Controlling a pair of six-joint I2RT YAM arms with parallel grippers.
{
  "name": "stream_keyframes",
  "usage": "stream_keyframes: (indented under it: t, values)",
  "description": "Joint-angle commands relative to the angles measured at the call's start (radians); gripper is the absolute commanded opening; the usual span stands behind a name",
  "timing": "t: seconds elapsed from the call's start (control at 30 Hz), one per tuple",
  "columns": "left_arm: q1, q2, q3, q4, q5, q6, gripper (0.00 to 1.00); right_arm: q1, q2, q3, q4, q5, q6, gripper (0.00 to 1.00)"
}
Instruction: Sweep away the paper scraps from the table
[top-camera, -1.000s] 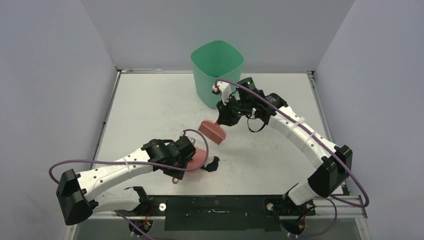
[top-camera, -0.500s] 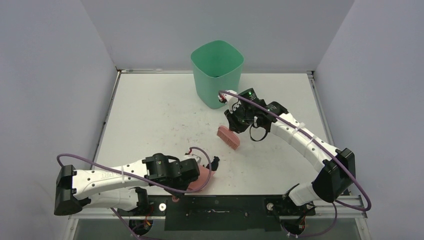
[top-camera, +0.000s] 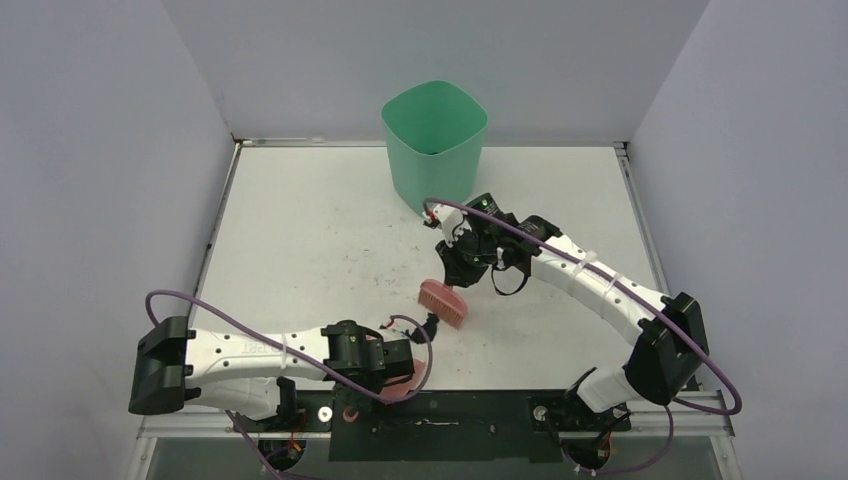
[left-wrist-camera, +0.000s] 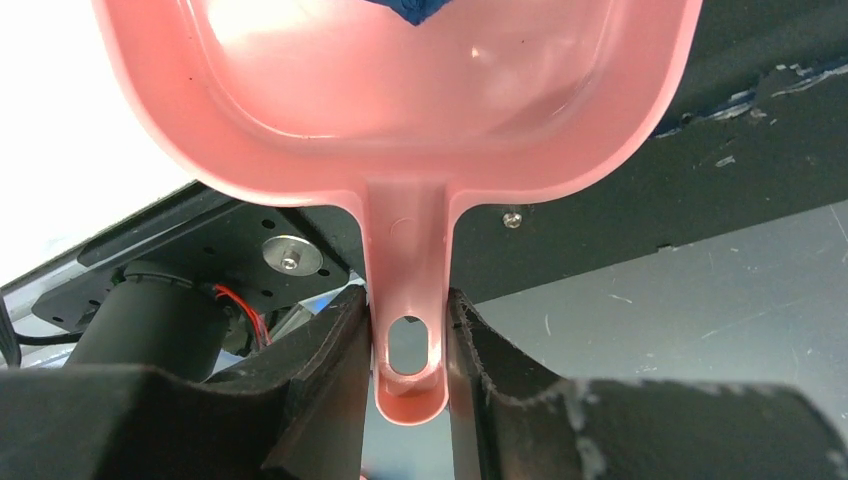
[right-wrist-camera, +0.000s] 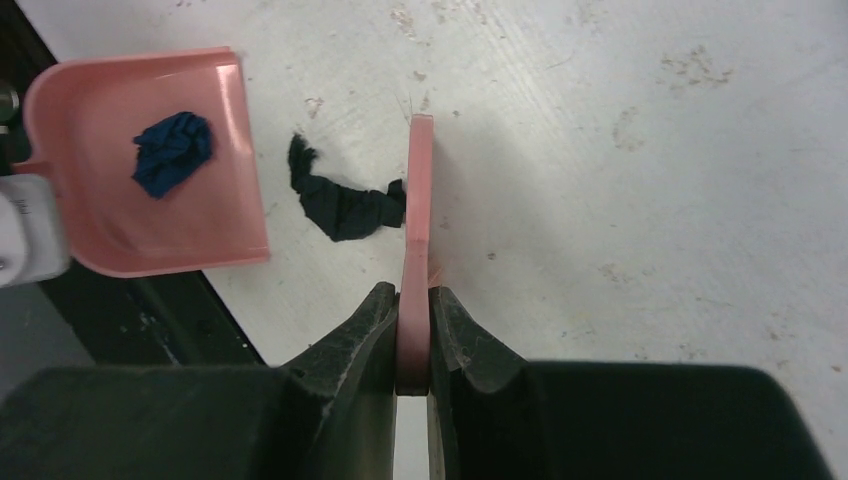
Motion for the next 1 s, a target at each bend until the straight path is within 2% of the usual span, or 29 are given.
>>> stream_keyframes:
  t: [0.0, 0.1, 0.17, 0.4, 0.67, 0.8, 0.97]
  values:
    - [0.0, 0.055, 0.042, 0.066, -0.016, 0.014, 0.0, 0.029, 0.021, -0.006, 0.031, -0.2, 0.014, 0.05]
    - [0.015, 0.097, 0.045, 0.13, -0.02, 0.032, 0.0, 0.036, 0.025, 0.017, -0.005, -0.349, 0.008, 0.05]
    - [0.033, 0.118, 0.048, 0.156, -0.04, 0.035, 0.0, 0.033, 0.022, 0.044, -0.044, -0.391, -0.004, 0.05]
    - [0.056, 0.126, 0.085, 0.214, -0.207, 0.038, 0.0, -0.042, -0.017, 0.201, -0.255, -0.351, -0.134, 0.05]
    - [0.063, 0.109, 0.104, 0.342, -0.361, 0.114, 0.0, -0.25, -0.118, 0.297, -0.351, -0.356, -0.25, 0.05]
    - [0.068, 0.141, 0.15, 0.333, -0.391, 0.142, 0.0, -0.403, -0.186, 0.317, -0.342, -0.378, -0.258, 0.05]
    - [0.088, 0.144, 0.213, 0.319, -0.391, 0.186, 0.0, -0.626, -0.238, 0.253, -0.332, -0.396, -0.271, 0.05]
